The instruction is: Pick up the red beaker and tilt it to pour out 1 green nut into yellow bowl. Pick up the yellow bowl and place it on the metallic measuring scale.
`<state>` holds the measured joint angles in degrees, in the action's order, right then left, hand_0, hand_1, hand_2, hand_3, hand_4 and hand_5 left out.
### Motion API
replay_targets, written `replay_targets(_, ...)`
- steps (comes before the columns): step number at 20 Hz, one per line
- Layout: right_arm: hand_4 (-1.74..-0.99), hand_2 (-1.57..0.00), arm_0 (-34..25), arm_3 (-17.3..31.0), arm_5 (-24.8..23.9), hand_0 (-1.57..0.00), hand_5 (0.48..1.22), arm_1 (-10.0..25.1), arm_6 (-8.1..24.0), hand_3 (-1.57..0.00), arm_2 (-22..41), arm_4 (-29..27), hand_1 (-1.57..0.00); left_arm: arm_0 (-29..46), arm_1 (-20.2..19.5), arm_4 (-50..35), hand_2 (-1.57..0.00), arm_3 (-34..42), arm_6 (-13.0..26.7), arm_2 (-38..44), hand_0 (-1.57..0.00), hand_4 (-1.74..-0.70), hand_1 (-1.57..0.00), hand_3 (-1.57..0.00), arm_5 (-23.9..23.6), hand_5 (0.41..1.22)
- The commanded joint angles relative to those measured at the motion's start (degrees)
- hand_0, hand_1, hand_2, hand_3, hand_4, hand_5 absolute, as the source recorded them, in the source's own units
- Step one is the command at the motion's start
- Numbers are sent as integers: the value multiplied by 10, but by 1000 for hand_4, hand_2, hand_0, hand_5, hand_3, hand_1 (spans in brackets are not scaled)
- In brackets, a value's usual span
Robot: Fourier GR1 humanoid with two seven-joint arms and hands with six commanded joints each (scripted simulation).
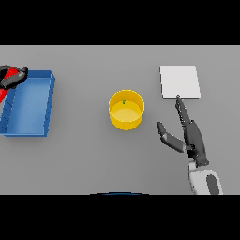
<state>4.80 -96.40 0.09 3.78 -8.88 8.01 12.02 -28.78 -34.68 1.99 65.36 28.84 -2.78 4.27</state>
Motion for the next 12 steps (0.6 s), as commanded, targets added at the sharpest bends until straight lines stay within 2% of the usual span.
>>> replay_targets(1, -1155, 1, -8, 3, -1, 1, 670, -1, 6, 1, -1, -1, 1, 3, -12, 5, -418, 2, 5, -6, -481, -915, -440, -431, 15, 651)
replay_targets(5, -1157, 1, -5, 6, -11, 1, 665, 2, 1, 1, 0, 15, 1, -4, -22, 39, -170, -24, 17, -30, -196, -813, -179, -176, 27, 627)
replay_targets(9, -1144, 1, -14, 4, -18, 1, 644, 1, 21, 1, 3, 26, 1, -1, -17, 50, -69, -18, -19, -31, -80, -776, -73, -72, 3, 631)
replay_targets(10, -1131, 1, -14, 0, -28, 1, 631, 4, 45, 1, 10, 51, 1, -2, -13, 45, -55, -12, -23, -27, -64, -778, -58, -57, -3, 633)
replay_targets(11, -1115, 1, -27, 1, -23, 1, 638, 11, 50, 1, 16, 60, 1, -1, -11, 40, -44, -8, -38, -24, -51, -779, -46, -45, -5, 635)
replay_targets(12, -1087, 1, -33, 5, -5, 1, 649, 26, 35, 1, 24, 66, 1, 6, -9, 32, -35, 0, -42, -18, -40, -784, -37, -36, -9, 644)
